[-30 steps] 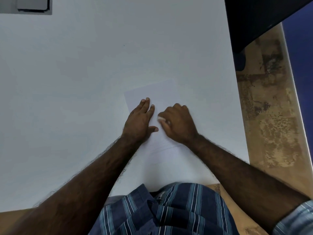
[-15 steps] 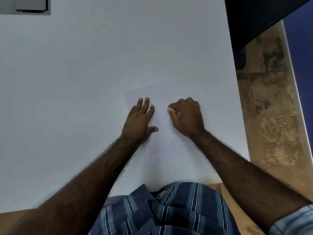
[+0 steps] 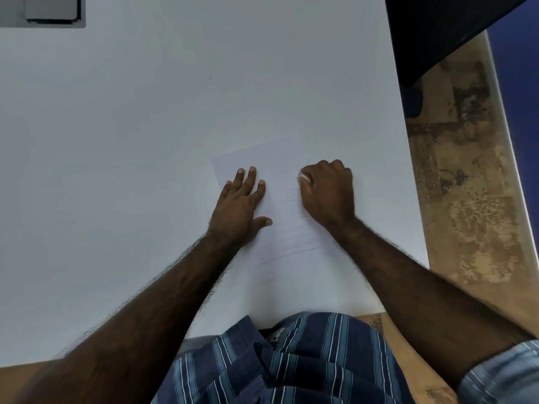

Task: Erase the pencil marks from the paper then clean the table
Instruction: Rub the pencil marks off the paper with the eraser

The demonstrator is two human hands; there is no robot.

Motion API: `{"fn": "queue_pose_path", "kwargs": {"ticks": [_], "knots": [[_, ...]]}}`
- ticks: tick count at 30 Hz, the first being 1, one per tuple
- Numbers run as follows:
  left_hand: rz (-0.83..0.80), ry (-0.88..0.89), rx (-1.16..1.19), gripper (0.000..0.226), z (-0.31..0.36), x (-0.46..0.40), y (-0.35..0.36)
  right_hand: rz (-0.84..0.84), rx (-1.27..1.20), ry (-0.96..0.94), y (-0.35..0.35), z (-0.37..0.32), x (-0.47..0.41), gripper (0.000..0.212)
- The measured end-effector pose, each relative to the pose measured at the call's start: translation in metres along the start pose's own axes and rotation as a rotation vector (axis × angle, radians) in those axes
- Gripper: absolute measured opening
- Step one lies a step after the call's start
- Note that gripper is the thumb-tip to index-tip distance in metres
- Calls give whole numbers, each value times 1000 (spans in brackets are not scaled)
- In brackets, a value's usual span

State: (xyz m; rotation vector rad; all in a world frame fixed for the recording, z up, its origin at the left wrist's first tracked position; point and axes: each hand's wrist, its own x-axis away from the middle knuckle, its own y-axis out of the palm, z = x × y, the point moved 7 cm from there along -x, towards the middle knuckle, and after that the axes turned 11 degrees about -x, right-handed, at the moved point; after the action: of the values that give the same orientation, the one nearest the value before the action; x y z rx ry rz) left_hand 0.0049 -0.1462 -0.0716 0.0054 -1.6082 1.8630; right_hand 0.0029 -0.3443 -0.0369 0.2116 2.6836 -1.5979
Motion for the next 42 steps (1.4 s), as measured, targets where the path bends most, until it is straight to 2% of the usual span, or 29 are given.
{"fn": "queue_pose_path", "kwargs": {"ticks": [4,6,10,12,15,18,22,24,26,30,32,35,37,42], "knots": [[-3,-6,6,91,-2,0,2,-165,-28,-220,24,-44,39,17],[-12,-4,-3,91,-1,-1,2,-190,23,-278,26,-50,48,19],[-15,-6,-6,91,1,-1,-1,-18,100,-33,7,-15,10,16],[-21,-8,-11,91,0,-1,0,15,71,50,2,-9,3,15],[-23,-10,-11,91,0,-1,1,-90,2,-118,16,-38,27,17],[-28,-4,-6,91,0,-1,1,-199,35,-285,24,-50,43,23],[-18,-4,-4,91,0,-1,2,-6,63,17,4,-6,4,15],[-23,-4,-13,91,0,-1,3,36,36,115,-2,2,-1,13],[-21,-3,-7,91,0,0,2,5,15,33,6,-16,9,13],[-29,4,1,92,0,-1,3,-199,5,-260,31,-56,42,21],[-13,3,-3,92,-1,-2,3,-137,35,-201,26,-44,29,19],[-11,2,-11,91,-1,-2,3,37,64,63,4,-8,-4,15],[-17,4,-21,91,0,-1,4,69,44,137,0,-5,-8,14],[-17,4,-9,92,-2,-2,4,-172,4,-156,30,-56,34,20]]}}
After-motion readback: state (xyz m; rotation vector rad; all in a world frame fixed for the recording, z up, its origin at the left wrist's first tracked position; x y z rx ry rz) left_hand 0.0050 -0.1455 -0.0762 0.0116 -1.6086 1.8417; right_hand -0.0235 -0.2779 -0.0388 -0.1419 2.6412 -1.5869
